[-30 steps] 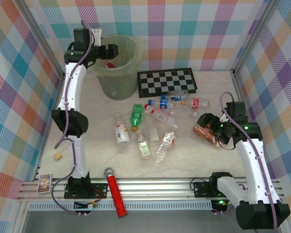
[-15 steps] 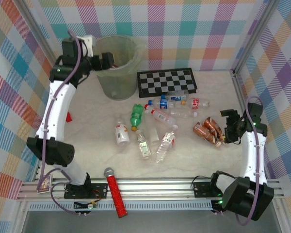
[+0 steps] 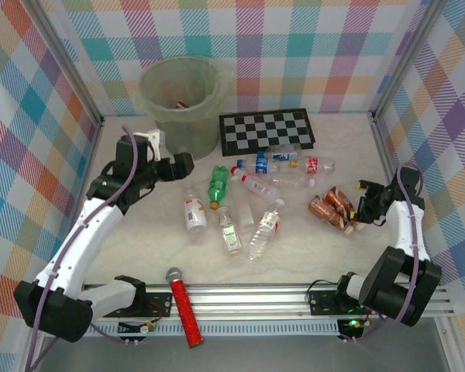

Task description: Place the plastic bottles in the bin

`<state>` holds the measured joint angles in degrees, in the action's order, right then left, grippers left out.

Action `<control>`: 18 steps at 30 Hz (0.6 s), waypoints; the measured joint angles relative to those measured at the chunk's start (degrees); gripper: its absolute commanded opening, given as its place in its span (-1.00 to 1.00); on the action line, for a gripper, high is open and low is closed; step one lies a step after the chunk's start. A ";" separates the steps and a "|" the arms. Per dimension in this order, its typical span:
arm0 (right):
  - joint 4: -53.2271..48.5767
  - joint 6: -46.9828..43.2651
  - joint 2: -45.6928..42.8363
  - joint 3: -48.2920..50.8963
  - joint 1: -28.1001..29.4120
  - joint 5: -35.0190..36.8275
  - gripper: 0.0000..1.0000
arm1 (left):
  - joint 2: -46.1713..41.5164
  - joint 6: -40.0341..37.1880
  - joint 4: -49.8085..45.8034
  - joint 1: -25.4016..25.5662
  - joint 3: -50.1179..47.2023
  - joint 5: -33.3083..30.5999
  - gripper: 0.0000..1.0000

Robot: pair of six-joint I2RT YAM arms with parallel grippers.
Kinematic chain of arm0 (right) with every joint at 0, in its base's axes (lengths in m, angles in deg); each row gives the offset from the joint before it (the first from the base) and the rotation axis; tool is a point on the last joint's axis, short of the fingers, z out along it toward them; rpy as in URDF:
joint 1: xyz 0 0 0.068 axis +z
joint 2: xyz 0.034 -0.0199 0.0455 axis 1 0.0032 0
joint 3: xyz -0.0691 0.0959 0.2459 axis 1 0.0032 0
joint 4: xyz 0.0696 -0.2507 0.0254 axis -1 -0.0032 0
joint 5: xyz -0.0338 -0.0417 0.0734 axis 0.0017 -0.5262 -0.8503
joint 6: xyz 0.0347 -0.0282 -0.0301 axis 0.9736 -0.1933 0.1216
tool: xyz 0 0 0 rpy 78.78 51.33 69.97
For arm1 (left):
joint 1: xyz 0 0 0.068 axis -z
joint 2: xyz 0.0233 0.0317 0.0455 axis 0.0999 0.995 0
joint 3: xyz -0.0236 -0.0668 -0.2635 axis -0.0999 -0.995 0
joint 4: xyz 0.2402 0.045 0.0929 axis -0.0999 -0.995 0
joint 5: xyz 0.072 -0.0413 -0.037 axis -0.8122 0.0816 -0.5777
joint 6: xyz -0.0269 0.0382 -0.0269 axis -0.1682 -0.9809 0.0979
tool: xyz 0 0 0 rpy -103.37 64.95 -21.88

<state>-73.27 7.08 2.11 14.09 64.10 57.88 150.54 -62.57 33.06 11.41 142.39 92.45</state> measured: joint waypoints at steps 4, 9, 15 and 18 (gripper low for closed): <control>1.60 0.09 3.06 0.11 -0.11 0.02 0.52 | -0.66 2.32 -0.13 2.69 -4.46 -0.09 0.87; 4.35 0.76 7.21 0.13 -0.22 0.00 0.44 | -0.66 3.98 -0.07 6.08 -8.09 -0.04 0.88; 7.93 1.84 12.13 0.57 -0.22 -1.95 0.41 | -0.50 5.31 0.57 6.84 -9.42 -0.02 0.90; 9.64 2.47 14.38 0.85 -0.39 -1.95 0.40 | -0.13 5.55 1.62 6.84 -9.40 0.00 0.90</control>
<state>-63.63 9.55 16.49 14.94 63.71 55.94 150.41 -57.02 34.68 18.25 132.99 92.45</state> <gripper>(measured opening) 0.705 0.950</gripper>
